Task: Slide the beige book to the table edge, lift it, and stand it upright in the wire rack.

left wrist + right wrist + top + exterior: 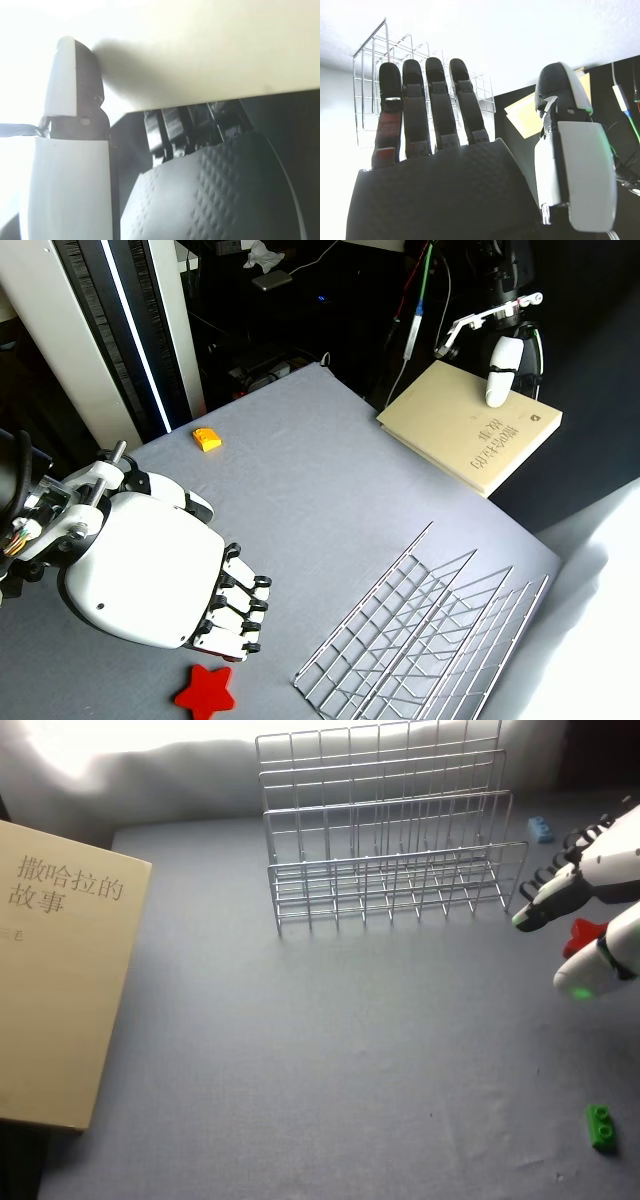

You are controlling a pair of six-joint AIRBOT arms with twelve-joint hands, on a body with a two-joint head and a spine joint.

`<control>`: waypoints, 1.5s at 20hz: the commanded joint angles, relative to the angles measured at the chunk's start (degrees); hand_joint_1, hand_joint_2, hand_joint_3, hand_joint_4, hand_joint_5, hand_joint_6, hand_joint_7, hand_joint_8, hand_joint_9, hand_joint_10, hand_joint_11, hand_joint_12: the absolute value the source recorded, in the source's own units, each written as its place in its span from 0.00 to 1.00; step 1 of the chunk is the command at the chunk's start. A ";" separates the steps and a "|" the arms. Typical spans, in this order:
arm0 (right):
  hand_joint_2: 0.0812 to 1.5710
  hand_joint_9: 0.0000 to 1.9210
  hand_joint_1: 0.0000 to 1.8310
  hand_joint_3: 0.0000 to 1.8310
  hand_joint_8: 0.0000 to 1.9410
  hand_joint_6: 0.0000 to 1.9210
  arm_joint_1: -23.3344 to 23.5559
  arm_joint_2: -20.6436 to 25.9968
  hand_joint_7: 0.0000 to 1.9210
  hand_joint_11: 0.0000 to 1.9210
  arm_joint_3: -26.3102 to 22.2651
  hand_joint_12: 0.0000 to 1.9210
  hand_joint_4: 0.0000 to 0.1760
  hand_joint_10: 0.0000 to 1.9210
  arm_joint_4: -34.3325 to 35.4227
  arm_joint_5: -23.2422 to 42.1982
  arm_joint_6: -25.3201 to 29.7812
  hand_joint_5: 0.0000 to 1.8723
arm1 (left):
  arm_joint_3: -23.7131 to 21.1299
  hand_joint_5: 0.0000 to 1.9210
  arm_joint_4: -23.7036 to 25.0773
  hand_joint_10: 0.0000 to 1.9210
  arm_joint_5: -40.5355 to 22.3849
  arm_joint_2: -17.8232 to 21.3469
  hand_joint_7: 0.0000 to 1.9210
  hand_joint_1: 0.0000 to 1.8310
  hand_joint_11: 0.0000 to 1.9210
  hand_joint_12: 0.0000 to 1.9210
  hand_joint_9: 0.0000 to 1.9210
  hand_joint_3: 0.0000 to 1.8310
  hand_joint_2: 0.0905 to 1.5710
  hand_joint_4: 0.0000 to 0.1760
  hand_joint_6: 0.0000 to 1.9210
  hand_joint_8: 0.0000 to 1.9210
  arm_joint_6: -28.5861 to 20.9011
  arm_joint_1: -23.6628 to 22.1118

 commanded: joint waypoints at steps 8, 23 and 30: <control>0.71 0.14 0.09 0.00 0.00 0.00 0.30 0.57 0.14 0.00 0.20 0.44 0.00 0.00 -1.99 -5.96 -3.36 0.15 | -2.61 0.38 23.77 0.73 -38.67 0.05 0.30 0.80 0.36 0.85 0.34 0.00 0.77 0.00 0.69 0.70 -23.85 -0.96; 0.71 0.14 0.09 0.00 0.00 0.00 0.34 0.72 0.13 0.00 0.21 0.42 0.00 0.00 -1.99 -7.37 -4.54 0.14 | -6.24 0.37 36.65 0.73 -61.04 -0.27 0.30 0.80 0.37 0.84 0.34 0.00 0.77 0.00 0.71 0.70 -34.28 -0.22; 0.71 0.13 0.09 0.00 0.00 0.00 -0.63 1.04 0.13 0.00 2.03 0.42 0.00 0.00 -1.99 -5.73 -2.36 0.14 | -4.10 0.38 44.06 0.73 -67.69 -1.57 0.30 0.80 0.37 0.84 0.34 0.00 0.76 0.00 0.70 0.69 -37.02 0.33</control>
